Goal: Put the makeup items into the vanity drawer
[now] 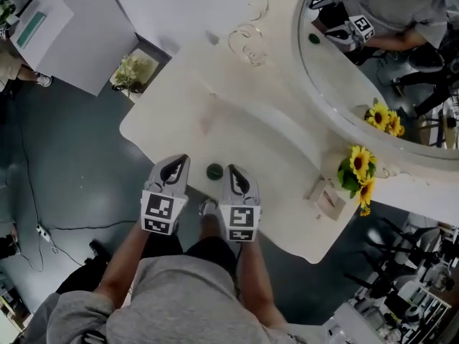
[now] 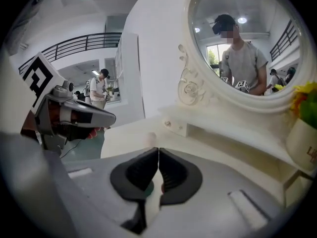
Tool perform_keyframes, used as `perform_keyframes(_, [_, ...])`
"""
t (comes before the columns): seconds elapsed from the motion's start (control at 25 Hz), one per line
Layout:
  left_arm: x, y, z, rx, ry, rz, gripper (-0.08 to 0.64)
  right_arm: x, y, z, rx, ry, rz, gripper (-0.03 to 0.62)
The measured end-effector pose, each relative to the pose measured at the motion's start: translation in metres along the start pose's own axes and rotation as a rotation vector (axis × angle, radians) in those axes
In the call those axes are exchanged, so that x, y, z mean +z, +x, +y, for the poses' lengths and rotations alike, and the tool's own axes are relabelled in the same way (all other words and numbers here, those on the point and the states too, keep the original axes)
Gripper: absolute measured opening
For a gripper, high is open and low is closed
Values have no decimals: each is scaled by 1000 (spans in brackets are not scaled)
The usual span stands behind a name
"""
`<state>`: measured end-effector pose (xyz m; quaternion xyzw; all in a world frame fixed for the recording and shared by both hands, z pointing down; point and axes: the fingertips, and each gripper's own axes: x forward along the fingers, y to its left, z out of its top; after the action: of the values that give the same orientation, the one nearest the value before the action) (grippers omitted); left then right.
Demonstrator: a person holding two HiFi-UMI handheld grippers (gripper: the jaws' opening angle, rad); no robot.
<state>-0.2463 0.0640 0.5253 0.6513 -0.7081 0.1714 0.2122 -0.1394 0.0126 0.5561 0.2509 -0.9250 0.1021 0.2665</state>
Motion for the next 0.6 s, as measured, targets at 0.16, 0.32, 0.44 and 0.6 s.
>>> perform_keyframes(0.16, [-28, 0, -2, -12, -25, 52, 11, -29, 5, 11, 21, 3, 62, 8])
perform_keyframes(0.32, [-47, 4, -1, -16, -37, 78, 11, -55, 15, 20, 55, -2, 131, 50])
perform_keyframes(0.44, [-55, 2, -2, -17, -43, 91, 11, -71, 19, 31, 95, -14, 178, 171])
perform_keyframes(0.6, [-62, -1, -1, -17, -49, 102, 11, -82, 22, 37, 107, -21, 203, 199])
